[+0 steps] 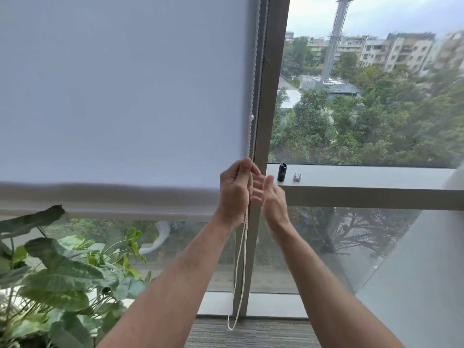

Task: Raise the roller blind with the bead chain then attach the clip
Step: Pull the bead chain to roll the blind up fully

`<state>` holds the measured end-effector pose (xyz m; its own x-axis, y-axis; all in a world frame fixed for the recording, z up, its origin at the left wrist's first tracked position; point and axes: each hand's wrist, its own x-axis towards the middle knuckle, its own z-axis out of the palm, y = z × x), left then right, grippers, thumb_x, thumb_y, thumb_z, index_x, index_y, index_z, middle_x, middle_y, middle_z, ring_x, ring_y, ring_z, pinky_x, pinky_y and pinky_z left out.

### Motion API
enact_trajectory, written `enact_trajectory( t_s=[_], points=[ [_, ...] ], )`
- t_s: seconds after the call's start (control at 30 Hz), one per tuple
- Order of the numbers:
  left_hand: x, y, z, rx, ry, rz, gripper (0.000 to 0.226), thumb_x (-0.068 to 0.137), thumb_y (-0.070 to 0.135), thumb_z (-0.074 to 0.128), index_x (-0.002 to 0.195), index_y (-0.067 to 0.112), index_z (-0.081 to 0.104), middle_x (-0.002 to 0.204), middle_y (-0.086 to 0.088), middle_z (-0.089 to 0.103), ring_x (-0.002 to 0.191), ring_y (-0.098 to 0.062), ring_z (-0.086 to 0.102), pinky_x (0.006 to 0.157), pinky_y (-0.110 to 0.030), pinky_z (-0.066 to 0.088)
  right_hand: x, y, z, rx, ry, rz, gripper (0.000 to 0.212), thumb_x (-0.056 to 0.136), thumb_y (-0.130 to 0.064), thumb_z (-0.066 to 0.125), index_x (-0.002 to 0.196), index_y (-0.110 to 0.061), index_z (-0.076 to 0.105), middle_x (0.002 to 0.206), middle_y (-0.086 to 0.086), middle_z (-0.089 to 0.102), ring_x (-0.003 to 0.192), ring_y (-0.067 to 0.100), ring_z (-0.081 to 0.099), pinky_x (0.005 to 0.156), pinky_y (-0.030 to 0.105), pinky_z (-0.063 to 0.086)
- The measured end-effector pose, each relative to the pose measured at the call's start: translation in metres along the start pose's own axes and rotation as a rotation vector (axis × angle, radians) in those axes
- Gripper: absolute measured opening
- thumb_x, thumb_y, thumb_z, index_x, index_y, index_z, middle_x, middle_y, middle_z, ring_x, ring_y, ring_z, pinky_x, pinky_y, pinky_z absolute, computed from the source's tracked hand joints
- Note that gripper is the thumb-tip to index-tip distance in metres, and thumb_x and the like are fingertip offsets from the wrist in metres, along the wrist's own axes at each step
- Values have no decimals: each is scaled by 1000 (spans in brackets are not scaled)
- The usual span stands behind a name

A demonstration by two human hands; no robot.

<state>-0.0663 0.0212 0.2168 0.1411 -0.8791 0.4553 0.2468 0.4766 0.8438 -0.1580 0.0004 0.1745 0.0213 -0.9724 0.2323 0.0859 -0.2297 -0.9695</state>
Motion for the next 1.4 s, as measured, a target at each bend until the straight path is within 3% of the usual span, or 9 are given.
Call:
enact_trajectory(
  t_s=[0.2, 0.4, 0.6, 0.77, 0.9, 1.0, 1.17, 1.3, 1.4],
  points=[
    [-30, -37, -4, 30, 42, -160, 36, 102, 20, 43, 71, 14, 60, 53, -6, 30, 43, -14, 24, 48, -36, 15, 39, -98, 19, 206, -114, -307, 44, 103, -40, 32, 105, -15, 68, 82, 8, 70, 72, 26, 69, 62, 33, 54],
    [-29, -52, -22, 128, -21, -195, 38, 103, 22, 42, 71, 14, 62, 52, -2, 31, 50, -17, 25, 55, -46, 15, 48, -114, 45, 217, -67, -414, 34, 103, -26, 39, 75, -21, 58, 48, -12, 33, 40, 6, 25, 39, 20, 21],
    [-8, -46, -40, 300, -275, -179, 50, 98, 47, 37, 80, 22, 76, 61, 3, 64, 62, -14, 56, 64, -28, 42, 44, -104, 37, 72, 68, -524, 37, 102, -24, 43, 66, -29, 52, 52, -10, 34, 46, 12, 27, 44, 28, 21],
    [47, 4, -34, 306, 6, -83, 64, 95, 56, 23, 111, 12, 67, 85, -11, 74, 86, -29, 71, 80, -52, 55, 25, -62, 34, -47, 97, -482, 35, 101, -25, 42, 68, -29, 50, 52, -16, 46, 48, 1, 37, 49, 23, 30],
    [71, 64, -2, 123, -112, 96, 52, 99, 51, 28, 105, 16, 67, 80, -6, 71, 79, -23, 68, 69, -36, 53, 11, -33, 34, -37, 82, -424, 34, 101, -33, 42, 68, -31, 49, 52, -16, 40, 48, 10, 31, 48, 29, 26],
    [74, 87, 29, -17, -202, 183, 44, 104, 39, 32, 98, 11, 66, 53, 4, 53, 46, -12, 45, 45, -25, 38, 8, -27, 33, 2, 63, -411, 35, 102, -35, 42, 68, -31, 49, 51, -17, 36, 46, 10, 27, 46, 29, 23],
    [68, 82, 50, -142, -72, 220, 37, 103, 26, 41, 72, 15, 57, 41, 14, 34, 33, -5, 25, 39, -17, 22, 16, -32, 18, 30, -8, -375, 36, 99, -24, 43, 65, -30, 48, 50, -15, 35, 44, 9, 27, 43, 28, 24],
    [65, 75, 42, -162, -64, 210, 37, 101, 26, 43, 67, 18, 55, 41, 14, 34, 33, -4, 25, 39, -15, 22, 32, -50, -1, 47, -143, -317, 34, 101, -29, 41, 71, -24, 57, 51, -6, 52, 41, 11, 47, 43, 24, 42],
    [52, 54, 31, -97, -78, 169, 38, 101, 26, 43, 65, 22, 54, 42, 10, 36, 34, -7, 25, 40, -18, 23, 48, -74, -10, -87, 18, -403, 32, 101, -29, 40, 89, -24, 69, 62, -3, 68, 61, 17, 67, 68, 39, 57]
  ],
)
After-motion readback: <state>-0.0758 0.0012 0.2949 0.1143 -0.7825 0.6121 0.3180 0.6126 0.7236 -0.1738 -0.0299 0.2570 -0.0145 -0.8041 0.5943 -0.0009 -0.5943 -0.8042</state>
